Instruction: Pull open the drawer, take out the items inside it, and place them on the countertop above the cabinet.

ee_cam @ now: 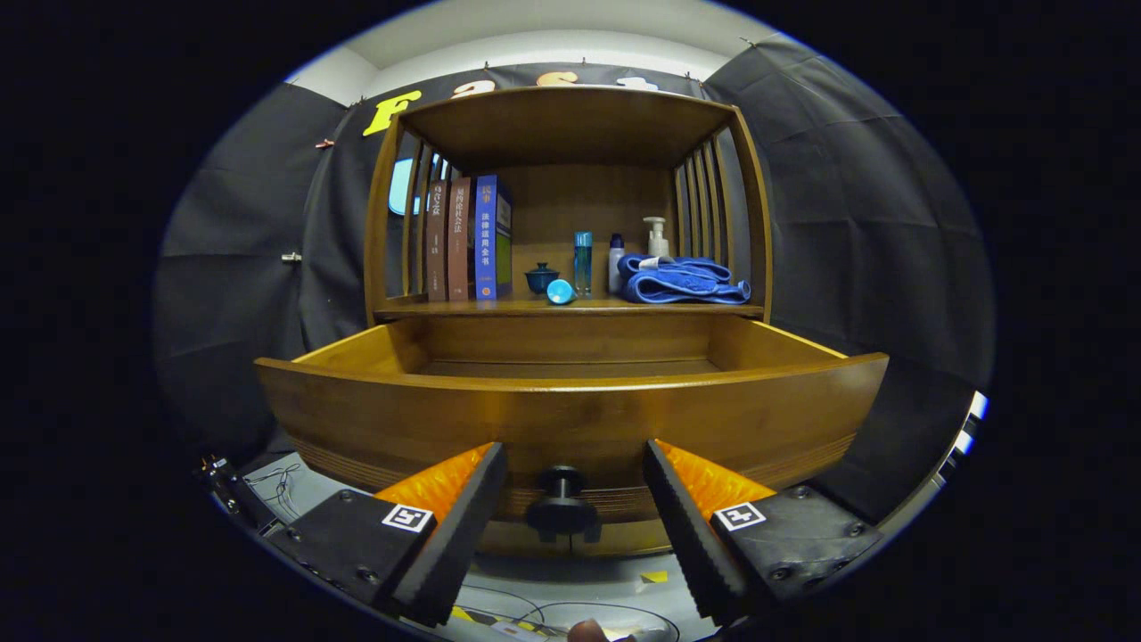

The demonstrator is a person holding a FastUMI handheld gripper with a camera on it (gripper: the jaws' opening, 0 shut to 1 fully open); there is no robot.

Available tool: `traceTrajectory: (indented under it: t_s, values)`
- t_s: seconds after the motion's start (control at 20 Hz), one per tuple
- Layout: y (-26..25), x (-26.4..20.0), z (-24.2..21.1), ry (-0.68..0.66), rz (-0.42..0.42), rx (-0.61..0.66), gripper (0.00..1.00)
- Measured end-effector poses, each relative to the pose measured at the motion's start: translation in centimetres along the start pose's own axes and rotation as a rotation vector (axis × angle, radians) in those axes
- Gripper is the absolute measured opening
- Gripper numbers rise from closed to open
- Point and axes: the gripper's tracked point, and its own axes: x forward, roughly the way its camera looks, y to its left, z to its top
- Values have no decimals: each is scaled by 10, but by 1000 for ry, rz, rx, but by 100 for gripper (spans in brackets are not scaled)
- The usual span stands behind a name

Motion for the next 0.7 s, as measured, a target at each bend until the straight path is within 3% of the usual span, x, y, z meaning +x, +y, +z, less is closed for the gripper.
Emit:
traceTrajectory:
  t_s: [0.4, 0.7]
  values:
    - [3, 10, 2, -1, -10, -37, 99]
    - [9, 53, 9, -11, 0, -50, 99]
